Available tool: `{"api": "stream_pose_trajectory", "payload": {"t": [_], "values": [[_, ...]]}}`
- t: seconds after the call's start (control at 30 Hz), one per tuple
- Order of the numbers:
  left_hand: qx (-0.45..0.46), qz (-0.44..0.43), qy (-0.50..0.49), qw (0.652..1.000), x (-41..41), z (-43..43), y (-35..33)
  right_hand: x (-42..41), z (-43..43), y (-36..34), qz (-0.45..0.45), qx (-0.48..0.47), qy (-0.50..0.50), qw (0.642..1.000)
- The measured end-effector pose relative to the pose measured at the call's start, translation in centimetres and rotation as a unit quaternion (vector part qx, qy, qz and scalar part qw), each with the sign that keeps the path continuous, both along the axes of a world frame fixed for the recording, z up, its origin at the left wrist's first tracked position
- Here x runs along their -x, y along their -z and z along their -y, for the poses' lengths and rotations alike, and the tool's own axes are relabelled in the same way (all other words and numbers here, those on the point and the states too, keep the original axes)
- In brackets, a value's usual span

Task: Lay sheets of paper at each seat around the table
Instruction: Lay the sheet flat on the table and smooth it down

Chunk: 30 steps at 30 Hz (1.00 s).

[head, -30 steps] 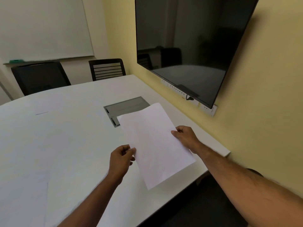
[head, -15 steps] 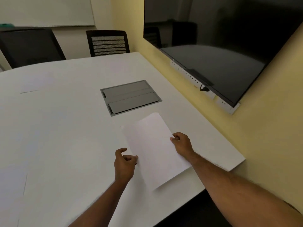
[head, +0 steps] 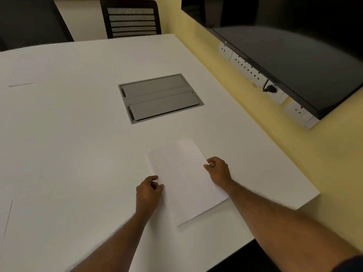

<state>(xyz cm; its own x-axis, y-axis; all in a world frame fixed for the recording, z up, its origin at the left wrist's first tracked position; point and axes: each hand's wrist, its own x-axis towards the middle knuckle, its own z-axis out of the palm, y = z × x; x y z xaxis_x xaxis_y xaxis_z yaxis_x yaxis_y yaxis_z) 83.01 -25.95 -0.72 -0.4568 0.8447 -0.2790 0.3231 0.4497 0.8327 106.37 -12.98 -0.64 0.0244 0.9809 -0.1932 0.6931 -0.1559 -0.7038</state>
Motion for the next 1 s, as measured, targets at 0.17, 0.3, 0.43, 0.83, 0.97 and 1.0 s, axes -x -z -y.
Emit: {"api": "stream_pose_trajectory", "payload": {"t": [0.17,0.3,0.43,0.83,0.97,1.0], "values": [[0.012,-0.022,0.036,0.999,0.9,-0.3,1.1,0.3,-0.2,1.9,0.019,-0.006,-0.001,1.000],[0.037,-0.097,0.123,0.987,1.6,-1.0,1.8,0.0,-0.5,2.5,0.057,-0.037,-0.026,0.997],[0.074,-0.127,0.162,0.976,2.2,-1.9,2.4,-0.6,-0.4,2.9,0.082,-0.055,-0.055,0.994],[0.075,-0.102,0.146,0.981,2.3,-2.0,1.9,-0.4,-0.9,1.4,0.104,-0.025,-0.070,0.992],[0.057,-0.043,0.103,0.992,3.1,-0.7,0.7,-0.8,-1.0,-1.0,0.091,-0.058,-0.076,0.991],[0.061,-0.060,0.115,0.990,3.6,-0.5,0.4,-0.9,-1.0,-1.6,0.096,-0.068,-0.086,0.989]]}}
